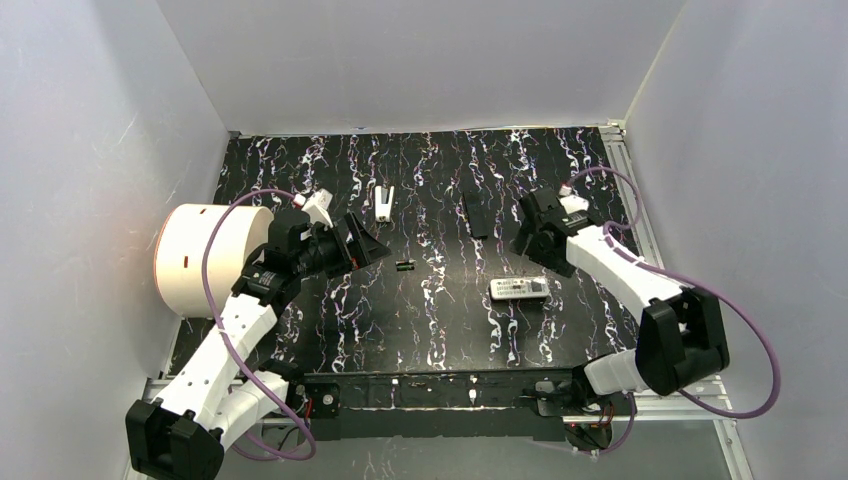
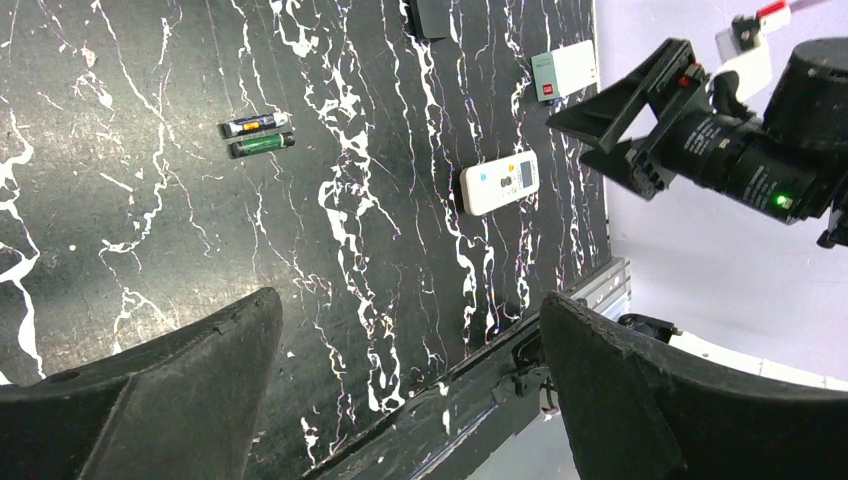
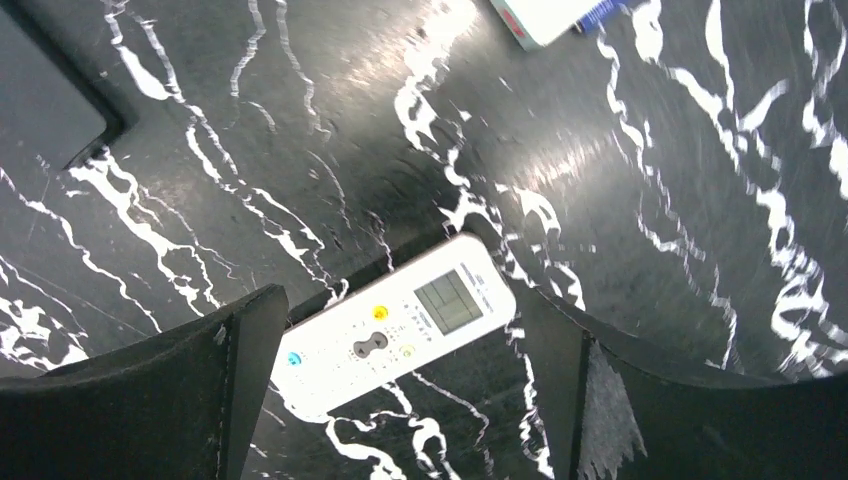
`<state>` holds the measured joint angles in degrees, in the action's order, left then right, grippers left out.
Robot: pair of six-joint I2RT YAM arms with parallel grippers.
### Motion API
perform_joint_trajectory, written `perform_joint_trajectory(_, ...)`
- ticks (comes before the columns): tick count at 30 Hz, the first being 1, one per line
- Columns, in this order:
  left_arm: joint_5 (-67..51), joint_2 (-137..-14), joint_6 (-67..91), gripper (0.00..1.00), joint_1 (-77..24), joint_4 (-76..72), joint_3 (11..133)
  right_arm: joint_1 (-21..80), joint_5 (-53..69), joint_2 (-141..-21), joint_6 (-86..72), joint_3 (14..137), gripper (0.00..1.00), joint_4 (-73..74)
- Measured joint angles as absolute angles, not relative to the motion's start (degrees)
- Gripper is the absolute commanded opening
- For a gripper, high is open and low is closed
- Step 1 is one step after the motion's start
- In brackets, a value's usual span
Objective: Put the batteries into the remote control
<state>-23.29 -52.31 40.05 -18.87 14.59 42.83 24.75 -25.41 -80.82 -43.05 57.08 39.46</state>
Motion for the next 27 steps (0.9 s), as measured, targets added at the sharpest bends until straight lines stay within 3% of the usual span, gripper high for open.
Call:
perform_joint_trajectory(12, -23.2, -51.5, 40.0, 0.99, -18.9, 13.3, 40.5, 24.7, -20.8, -78.1, -75.6, 52.6, 0.99, 46.5)
perform_joint_trajectory(27, -23.1, -51.1, 39.9, 0.99, -18.9, 13.3, 40.2, 24.6, -15.9, -84.6, -83.0, 48.1, 0.97, 41.3)
